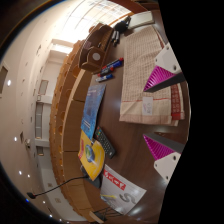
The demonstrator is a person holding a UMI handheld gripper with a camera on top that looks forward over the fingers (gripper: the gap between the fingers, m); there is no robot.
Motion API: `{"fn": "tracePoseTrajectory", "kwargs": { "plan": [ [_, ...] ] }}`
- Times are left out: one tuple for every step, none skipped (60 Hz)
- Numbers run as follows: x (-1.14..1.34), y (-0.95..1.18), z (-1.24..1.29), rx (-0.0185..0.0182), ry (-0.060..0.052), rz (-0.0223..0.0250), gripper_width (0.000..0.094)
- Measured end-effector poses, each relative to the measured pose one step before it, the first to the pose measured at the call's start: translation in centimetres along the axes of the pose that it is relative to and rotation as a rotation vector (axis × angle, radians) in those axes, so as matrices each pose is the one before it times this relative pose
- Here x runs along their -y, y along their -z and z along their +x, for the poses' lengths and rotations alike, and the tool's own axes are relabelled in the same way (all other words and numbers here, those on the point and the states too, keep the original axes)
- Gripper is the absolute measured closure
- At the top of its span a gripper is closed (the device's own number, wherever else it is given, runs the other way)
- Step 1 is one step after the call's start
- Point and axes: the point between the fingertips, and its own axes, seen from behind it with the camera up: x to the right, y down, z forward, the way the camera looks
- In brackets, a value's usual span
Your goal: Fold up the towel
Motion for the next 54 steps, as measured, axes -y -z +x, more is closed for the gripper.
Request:
{"fn": "tracePoseTrajectory", "kwargs": {
  "plan": [
    [-0.078,-0.622,-0.049,-0.00115,0.0083,-0.0064,0.0102],
    [-0.088,-0.592,-0.011,-0.0021,0.0084,-0.00691,0.011],
    [-0.104,-0.573,0.091,-0.0049,0.0088,-0.00678,0.0124],
    [-0.092,-0.444,-0.063,-0.00087,0.0057,-0.00714,0.0144],
    [-0.194,-0.461,-0.025,-0.00078,0.0084,-0.00745,0.0164],
    [0.374,-0.383,-0.226,0.00649,-0.0003,0.01447,0.0195],
    [0.327,-0.141,-0.109,0.00584,-0.007,0.01216,0.0234],
    [-0.095,-0.041,0.145,0.0038,-0.0014,-0.00645,0.0281],
    [-0.102,-0.08,-0.113,0.0058,-0.0015,-0.00609,0.0328],
    [0.091,-0.044,-0.083,0.00454,-0.0068,0.00112,0.0372],
    [-0.075,-0.037,0.057,0.00094,-0.0047,-0.00376,0.042],
    [-0.051,-0.001,0.102,-0.00059,-0.0004,-0.00234,0.0478],
    [0.0,-0.017,-0.052,0.00302,0.0028,-0.00024,0.0536],
    [-0.016,-0.039,0.007,0.00002,0.0069,-0.00073,0.0592],
    [0.018,-0.037,0.063,-0.00349,0.009,0.00129,0.0651],
    [-0.021,-0.02,0.18,-0.0084,0.0101,-0.00061,0.0723],
    [-0.035,-0.014,0.372,-0.01621,0.0104,-0.00129,0.0802],
    [-0.075,0.0,0.512,-0.02102,0.0091,-0.00007,0.0855],
    [-0.02,-0.029,-0.085,-0.00748,0.0,0.00463,0.0858],
    [-0.117,0.078,0.003,0.00103,-0.0017,-0.00003,0.0865],
    [0.045,0.032,0.12,0.00319,0.0049,-0.00057,0.0871],
    [-0.013,0.078,-0.016,0.00143,0.007,0.00014,0.0874],
    [-0.055,0.057,-0.016,0.00239,0.0066,-0.00342,0.0877],
    [-0.031,0.101,-0.062,0.00332,0.0008,-0.00384,0.0878],
    [-0.033,0.107,-0.09,0.0055,-0.0061,-0.00428,0.0879],
    [-0.053,0.161,-0.168,0.00939,-0.0108,-0.00605,0.0883],
    [-0.072,0.187,-0.286,0.01381,-0.0127,-0.00691,0.0885],
    [-0.068,0.274,-0.363,0.01861,-0.0131,-0.00819,0.0886],
    [-0.06,0.384,-0.441,0.02244,-0.0163,-0.008,0.0886],
    [0.007,0.451,-0.542,0.0256,-0.0201,-0.00553,0.0886],
    [-0.013,0.273,-0.849,0.01887,-0.0214,0.00069,0.0886],
    [0.154,0.637,-0.482,0.03644,-0.0211,-0.00599,0.0886],
    [0.081,0.716,-0.68,0.0309,-0.0111,-0.00534,0.0886],
    [0.14,0.717,-0.763,0.03124,-0.0044,-0.00422,0.0886],
    [0.175,0.726,-0.906,0.02541,0.0,0.00272,0.0886],
    [0.448,0.821,-0.81,0.03184,-0.0051,0.00909,0.0887],
    [0.643,0.843,-0.834,0.0321,-0.007,0.01626,0.0886],
    [0.674,0.837,-0.789,0.03195,-0.0077,0.0195,0.0887],
    [0.702,0.851,-0.777,0.03107,-0.0082,0.01824,0.0886],
    [0.664,0.85,-0.707,0.02988,-0.0091,0.01542,0.0886],
    [0.641,0.82,-0.634,0.02816,-0.0112,0.01361,0.0887],
    [0.774,0.846,-0.404,0.03204,-0.017,0.01265,0.0886],
    [0.678,0.719,-0.463,0.02406,-0.0163,0.01471,0.0886],
    [0.841,0.673,-0.688,0.01734,-0.0169,0.01163,0.0886],
    [0.601,0.582,-0.063,0.01938,-0.0174,0.01548,0.0885],
    [0.59,0.273,-0.264,0.00873,-0.0147,0.01254,0.0885],
    [0.544,0.717,0.483,0.01547,-0.0158,0.01393,0.0884],
    [0.466,0.349,0.387,0.00438,-0.0115,0.00947,0.0883],
    [0.358,0.063,0.198,-0.00661,-0.0067,0.00601,0.0884],
    [0.429,0.397,0.93,-0.00143,-0.0069,0.00808,0.0883],
    [0.34,0.158,0.842,-0.01074,-0.0033,0.00913,0.0882],
    [0.266,0.07,0.992,-0.01478,-0.001,0.00894,0.0882],
    [0.118,-0.052,1.023,-0.01899,0.0023,0.00466,0.0881],
    [0.009,-0.126,1.122,-0.02225,0.0038,-0.00057,0.0881]
  ]
}}
